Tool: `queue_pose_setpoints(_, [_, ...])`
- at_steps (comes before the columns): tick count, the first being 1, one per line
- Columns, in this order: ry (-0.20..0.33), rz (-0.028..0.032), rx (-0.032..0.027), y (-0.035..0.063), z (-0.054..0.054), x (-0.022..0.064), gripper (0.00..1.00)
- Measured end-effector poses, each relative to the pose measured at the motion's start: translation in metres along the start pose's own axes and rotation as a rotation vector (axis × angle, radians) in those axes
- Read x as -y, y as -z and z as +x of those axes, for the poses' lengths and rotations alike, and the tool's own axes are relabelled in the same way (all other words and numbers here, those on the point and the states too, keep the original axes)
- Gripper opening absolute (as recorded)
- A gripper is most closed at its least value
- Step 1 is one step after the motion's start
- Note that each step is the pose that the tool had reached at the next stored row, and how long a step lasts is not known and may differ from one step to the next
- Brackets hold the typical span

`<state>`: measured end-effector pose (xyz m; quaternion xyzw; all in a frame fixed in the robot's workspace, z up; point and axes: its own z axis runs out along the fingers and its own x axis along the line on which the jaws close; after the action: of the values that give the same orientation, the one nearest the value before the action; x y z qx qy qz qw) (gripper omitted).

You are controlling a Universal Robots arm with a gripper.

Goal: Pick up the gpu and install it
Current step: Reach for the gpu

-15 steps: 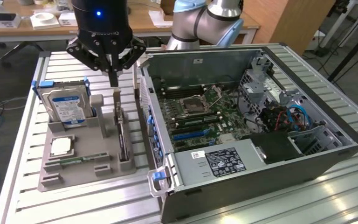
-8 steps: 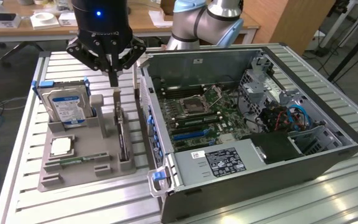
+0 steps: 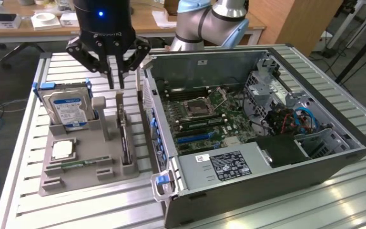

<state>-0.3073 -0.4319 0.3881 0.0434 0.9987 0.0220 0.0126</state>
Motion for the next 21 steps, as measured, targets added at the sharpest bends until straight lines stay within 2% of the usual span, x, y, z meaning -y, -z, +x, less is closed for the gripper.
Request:
queue_pose_setpoints(1, [0.000, 0.0000, 0.0000, 0.0000, 0.000, 0.0000, 0.23])
queue_pose_setpoints(3, [0.000, 0.0000, 0.0000, 0.0000, 0.000, 0.0000, 0.35])
queue_pose_setpoints(4, [0.000, 0.0000, 0.0000, 0.0000, 0.000, 0.0000, 0.35])
queue_pose_setpoints(5, [0.000, 0.0000, 0.0000, 0.0000, 0.000, 0.0000, 0.41])
queue_pose_setpoints(8, [0.000, -0.0001, 0.0000, -0.0003, 0.000, 0.0000, 0.41])
queue_pose_setpoints(17, [0.000, -0.0007, 0.0000, -0.0153, 0.000, 0.0007, 0.41])
queue_pose_setpoints(21, [0.000, -0.0005, -0.0001, -0.0154, 0.000, 0.0014, 0.41])
